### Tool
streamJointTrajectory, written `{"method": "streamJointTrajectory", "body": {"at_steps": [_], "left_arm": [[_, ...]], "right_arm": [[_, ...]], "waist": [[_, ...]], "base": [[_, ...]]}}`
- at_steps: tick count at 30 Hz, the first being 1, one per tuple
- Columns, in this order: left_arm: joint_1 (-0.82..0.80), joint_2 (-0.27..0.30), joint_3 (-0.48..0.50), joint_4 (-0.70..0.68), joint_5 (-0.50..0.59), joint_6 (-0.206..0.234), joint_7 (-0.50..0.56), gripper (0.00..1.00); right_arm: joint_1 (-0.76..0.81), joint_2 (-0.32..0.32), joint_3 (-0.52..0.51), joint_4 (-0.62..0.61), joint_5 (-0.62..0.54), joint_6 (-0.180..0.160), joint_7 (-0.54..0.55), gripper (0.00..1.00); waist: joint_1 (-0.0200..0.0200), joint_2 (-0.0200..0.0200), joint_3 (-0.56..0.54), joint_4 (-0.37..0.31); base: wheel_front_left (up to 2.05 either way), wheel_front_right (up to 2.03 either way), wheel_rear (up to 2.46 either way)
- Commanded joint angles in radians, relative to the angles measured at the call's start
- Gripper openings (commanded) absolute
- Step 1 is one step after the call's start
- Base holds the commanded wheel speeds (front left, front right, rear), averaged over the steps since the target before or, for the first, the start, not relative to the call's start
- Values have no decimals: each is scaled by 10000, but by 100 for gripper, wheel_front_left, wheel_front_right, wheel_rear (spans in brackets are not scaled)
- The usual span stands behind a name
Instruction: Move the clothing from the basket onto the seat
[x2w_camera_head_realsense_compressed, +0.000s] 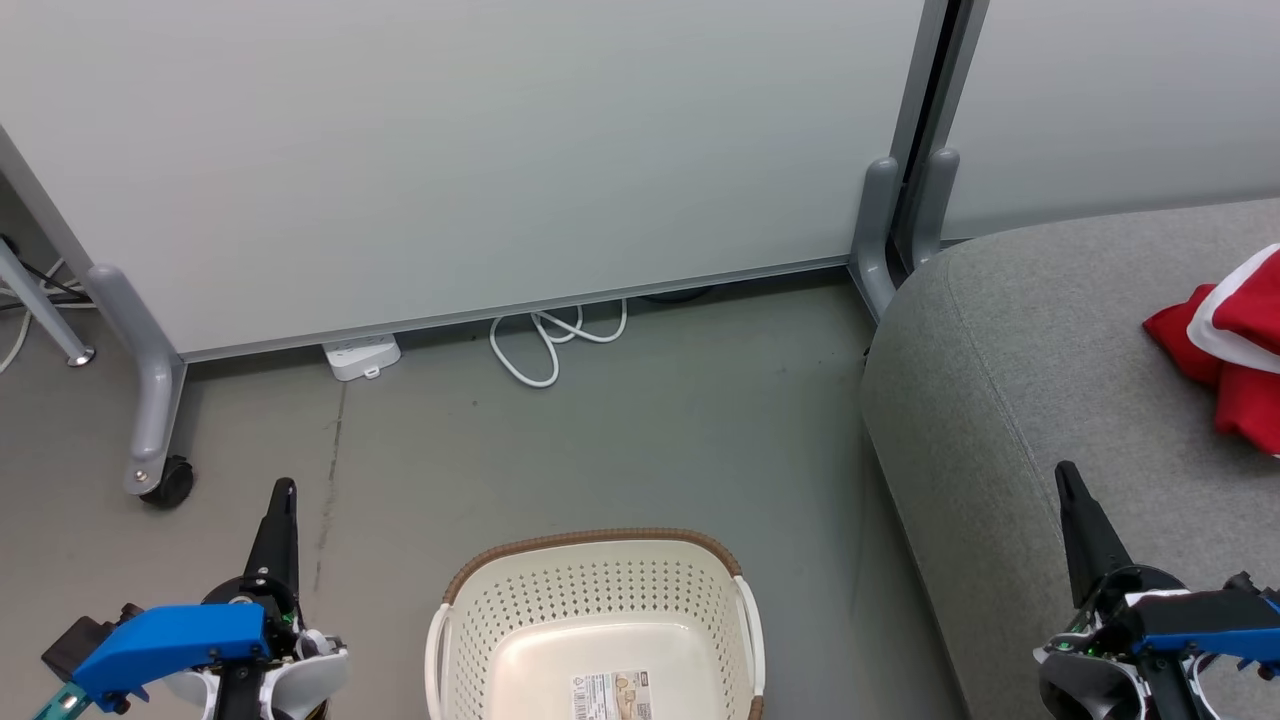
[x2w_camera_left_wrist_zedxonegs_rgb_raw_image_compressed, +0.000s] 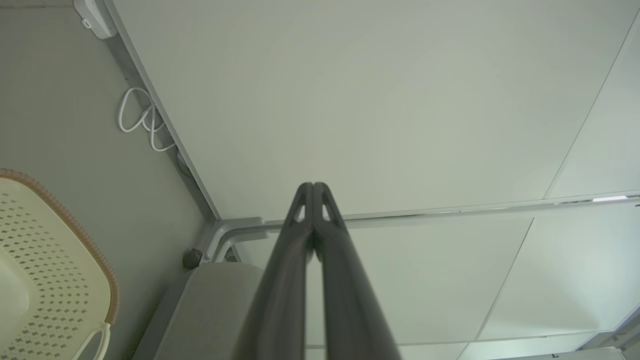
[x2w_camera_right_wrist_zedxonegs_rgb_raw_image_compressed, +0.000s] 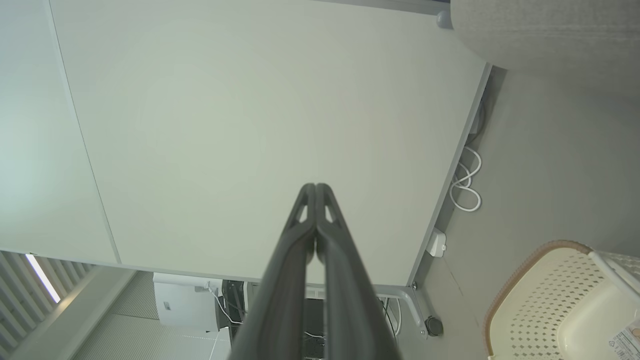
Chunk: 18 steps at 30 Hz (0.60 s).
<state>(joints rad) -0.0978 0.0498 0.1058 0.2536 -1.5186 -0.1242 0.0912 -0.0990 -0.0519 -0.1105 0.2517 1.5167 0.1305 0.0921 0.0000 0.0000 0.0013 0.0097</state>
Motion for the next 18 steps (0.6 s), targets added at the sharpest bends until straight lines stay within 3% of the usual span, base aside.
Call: {"method": "streamJointTrajectory", "body": {"at_steps": [1, 18], "left_arm": [[-140, 9, 41, -71, -177, -100, 73, 0], [-154, 7, 105, -104, -951, -109, 270, 0]], "right_arm": [[-129, 15, -28, -55, 193, 4, 62, 0], [-161, 27, -49, -85, 972, 4, 260, 0]], "waist": [[0, 0, 2, -9], [0, 0, 18, -97]], "base": [[0, 0, 0], [0, 0, 0]]}}
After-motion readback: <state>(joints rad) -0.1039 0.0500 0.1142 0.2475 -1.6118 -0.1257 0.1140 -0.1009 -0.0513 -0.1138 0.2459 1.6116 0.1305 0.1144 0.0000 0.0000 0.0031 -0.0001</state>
